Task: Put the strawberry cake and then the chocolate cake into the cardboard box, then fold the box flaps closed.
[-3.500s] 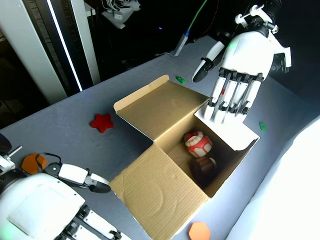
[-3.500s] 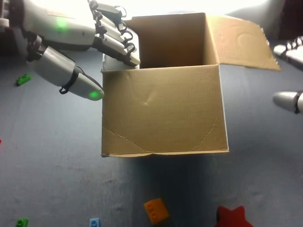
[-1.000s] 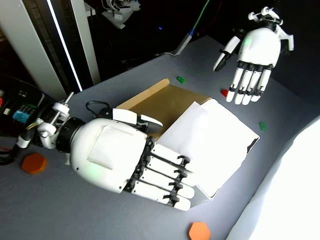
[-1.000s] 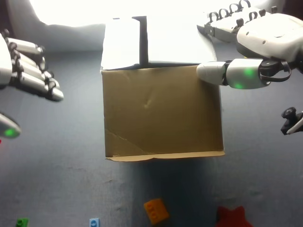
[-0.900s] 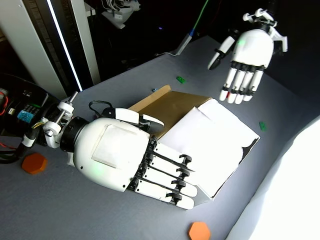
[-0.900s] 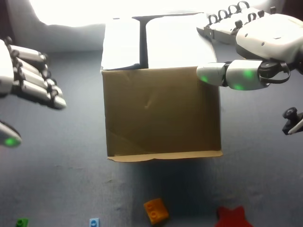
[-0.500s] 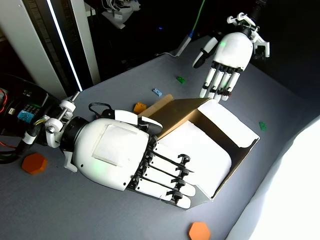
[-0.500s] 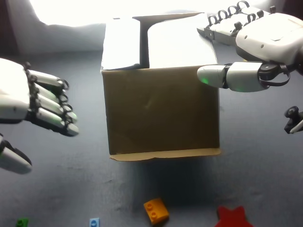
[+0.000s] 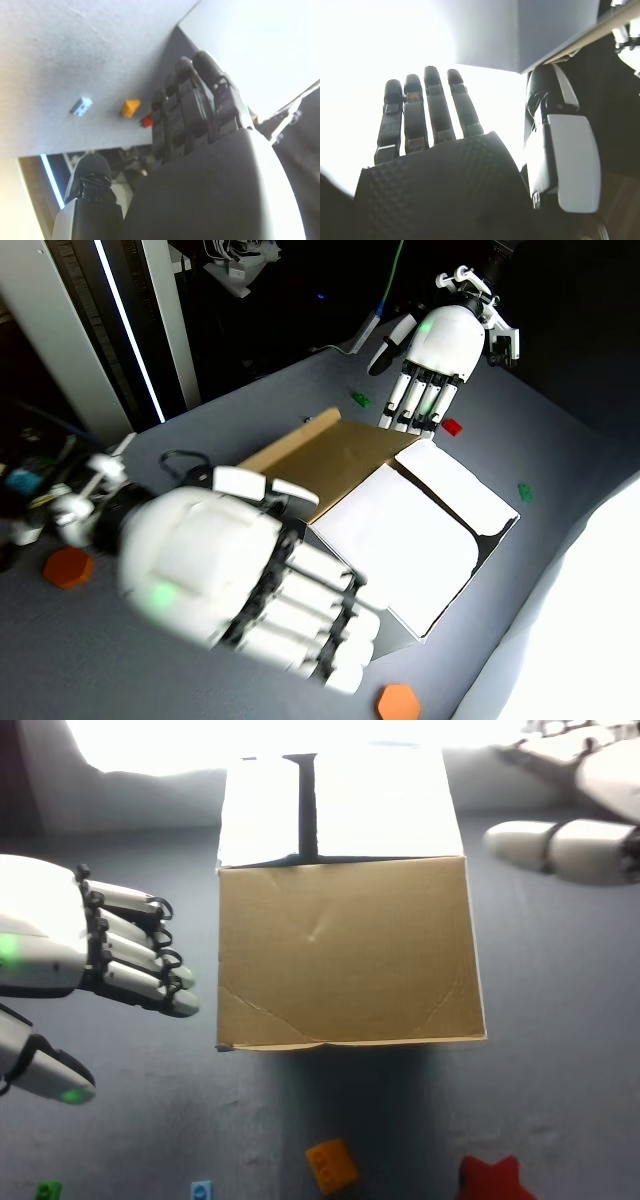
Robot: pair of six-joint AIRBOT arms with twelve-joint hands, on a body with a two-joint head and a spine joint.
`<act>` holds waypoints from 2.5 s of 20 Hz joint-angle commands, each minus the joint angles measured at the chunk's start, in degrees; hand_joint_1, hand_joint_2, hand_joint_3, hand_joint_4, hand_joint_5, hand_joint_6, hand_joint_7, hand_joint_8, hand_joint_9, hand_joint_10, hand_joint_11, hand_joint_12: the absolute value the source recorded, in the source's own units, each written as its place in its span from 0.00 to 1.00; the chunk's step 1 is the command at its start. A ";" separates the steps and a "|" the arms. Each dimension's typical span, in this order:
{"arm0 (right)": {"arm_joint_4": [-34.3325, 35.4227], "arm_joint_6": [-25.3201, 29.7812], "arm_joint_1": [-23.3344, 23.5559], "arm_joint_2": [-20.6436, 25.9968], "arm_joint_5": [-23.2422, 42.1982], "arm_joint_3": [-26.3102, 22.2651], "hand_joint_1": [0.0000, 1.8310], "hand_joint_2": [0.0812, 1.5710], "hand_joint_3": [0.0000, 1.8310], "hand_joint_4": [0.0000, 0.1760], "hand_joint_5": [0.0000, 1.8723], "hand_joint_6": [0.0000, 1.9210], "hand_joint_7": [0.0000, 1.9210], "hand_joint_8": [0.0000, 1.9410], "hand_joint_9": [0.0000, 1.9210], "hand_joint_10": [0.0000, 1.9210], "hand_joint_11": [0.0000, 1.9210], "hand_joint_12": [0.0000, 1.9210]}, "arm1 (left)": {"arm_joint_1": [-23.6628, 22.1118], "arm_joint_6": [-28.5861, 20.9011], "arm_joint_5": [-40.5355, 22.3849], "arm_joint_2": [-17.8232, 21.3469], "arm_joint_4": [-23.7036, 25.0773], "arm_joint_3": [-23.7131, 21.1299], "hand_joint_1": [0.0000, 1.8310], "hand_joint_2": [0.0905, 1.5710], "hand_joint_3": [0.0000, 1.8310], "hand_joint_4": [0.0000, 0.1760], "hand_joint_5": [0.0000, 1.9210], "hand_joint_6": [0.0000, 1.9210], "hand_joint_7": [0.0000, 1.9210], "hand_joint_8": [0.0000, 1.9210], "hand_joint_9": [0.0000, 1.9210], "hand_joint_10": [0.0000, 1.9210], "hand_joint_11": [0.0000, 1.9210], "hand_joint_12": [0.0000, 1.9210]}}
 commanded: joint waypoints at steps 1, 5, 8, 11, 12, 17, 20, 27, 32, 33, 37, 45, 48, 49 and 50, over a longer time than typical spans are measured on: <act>-0.71 0.76 -0.12 1.26 6.42 -0.09 0.00 0.76 0.00 0.00 0.08 0.00 0.09 0.00 0.07 0.00 0.00 0.21 | -0.09 0.76 -1.07 0.50 -4.49 -0.34 0.01 0.76 0.00 0.12 0.17 0.00 0.18 0.00 0.21 0.00 0.00 0.58; 0.74 1.53 -3.50 6.79 7.90 -2.29 0.02 0.76 0.00 0.00 0.08 0.00 0.08 0.00 0.06 0.00 0.00 0.18 | 1.58 3.69 -0.69 0.65 -9.54 -2.96 0.00 0.76 0.00 0.14 0.17 0.00 0.19 0.00 0.21 0.00 0.00 0.59; 0.76 1.66 -4.17 8.27 8.03 -2.75 0.02 0.76 0.00 0.00 0.07 0.00 0.08 0.00 0.05 0.00 0.00 0.15 | 2.58 5.23 -0.66 1.10 -12.19 -5.30 0.00 0.76 0.00 0.13 0.18 0.00 0.19 0.00 0.21 0.00 0.00 0.60; 0.75 1.25 -4.44 8.24 8.03 -3.35 0.01 0.77 0.00 0.00 0.06 0.00 0.07 0.00 0.05 0.00 0.00 0.11 | 3.81 6.12 -0.71 1.35 -12.52 -7.43 0.00 0.76 0.00 0.13 0.18 0.00 0.19 0.00 0.21 0.00 0.00 0.60; 0.75 0.81 -4.42 8.24 8.09 -3.82 0.01 0.77 0.00 0.00 0.06 0.00 0.07 0.00 0.05 0.00 0.00 0.11 | 4.25 6.41 -0.80 1.47 -12.52 -8.08 0.00 0.76 0.00 0.12 0.19 0.01 0.19 0.00 0.21 0.00 0.00 0.60; 0.74 0.09 -4.33 8.26 8.30 -4.57 0.02 0.76 0.00 0.00 0.06 0.00 0.08 0.00 0.05 0.00 0.00 0.09 | 5.50 7.28 -1.10 1.93 -13.09 -11.30 0.00 0.76 0.00 0.12 0.18 0.00 0.19 0.00 0.21 0.00 0.00 0.60; 0.74 0.13 -4.33 8.26 8.31 -4.57 0.02 0.76 0.00 0.00 0.07 0.00 0.08 0.00 0.06 0.00 0.00 0.14 | 4.78 7.31 -1.09 2.29 -13.61 -12.16 0.00 0.76 0.00 0.15 0.18 0.00 0.19 0.00 0.21 0.00 0.00 0.60; 0.74 0.45 -4.26 8.26 8.48 -4.60 0.02 0.76 0.00 0.00 0.09 0.00 0.09 0.00 0.07 0.00 0.00 0.19 | -1.01 2.68 -2.75 2.91 -13.64 -8.07 0.00 0.76 0.00 0.16 0.19 0.00 0.19 0.00 0.21 0.00 0.00 0.61; 0.74 0.60 -4.24 8.27 8.60 -4.67 0.03 0.76 0.00 0.00 0.08 0.00 0.08 0.00 0.06 0.00 0.00 0.16 | -7.12 -2.82 -3.33 2.81 -13.64 -3.33 0.00 0.76 0.00 0.16 0.19 0.00 0.20 0.00 0.21 0.00 0.00 0.60; 0.74 0.60 -4.24 8.27 8.65 -4.68 0.02 0.77 0.00 0.00 0.07 0.00 0.08 0.00 0.05 0.00 0.00 0.13 | -8.95 -4.20 -3.33 2.71 -13.64 -2.35 0.00 0.75 0.00 0.17 0.18 0.00 0.19 0.00 0.20 0.00 0.00 0.60; 0.74 0.60 -4.24 8.27 8.79 -4.70 0.01 0.76 0.00 0.00 0.09 0.01 0.09 0.00 0.06 0.00 0.00 0.15 | -13.39 -7.93 -2.95 1.52 -13.63 0.85 0.00 0.75 0.00 0.16 0.18 0.00 0.20 0.00 0.21 0.00 0.00 0.61; 0.74 0.62 -4.24 8.27 9.04 -4.72 0.00 0.76 0.00 0.00 0.09 0.00 0.08 0.00 0.05 0.00 0.00 0.13 | -16.50 -9.44 1.26 -1.87 -13.07 4.55 0.00 0.75 0.00 0.21 0.18 0.00 0.19 0.00 0.21 0.00 0.00 0.59; 0.74 0.65 -4.24 8.27 9.04 -4.72 0.01 0.76 0.00 0.00 0.09 0.00 0.08 0.00 0.05 0.00 0.00 0.12 | -17.08 -9.36 3.15 -5.28 -11.20 7.47 0.00 0.75 0.00 0.18 0.18 0.00 0.19 0.00 0.21 0.00 0.00 0.60; 0.74 0.66 -4.24 8.26 9.04 -4.73 0.01 0.76 0.00 0.00 0.09 0.00 0.08 0.00 0.05 0.00 0.00 0.12 | -17.21 -9.27 3.56 -6.35 -10.53 8.38 0.00 0.75 0.00 0.18 0.18 0.00 0.19 0.00 0.21 0.00 0.00 0.60; 0.74 0.66 -4.24 8.26 9.06 -4.76 0.01 0.76 0.00 0.00 0.08 0.00 0.07 0.00 0.05 0.00 0.00 0.10 | -17.43 -9.15 4.20 -8.22 -9.30 9.87 0.00 0.75 0.00 0.17 0.18 0.00 0.19 0.00 0.21 0.00 0.00 0.60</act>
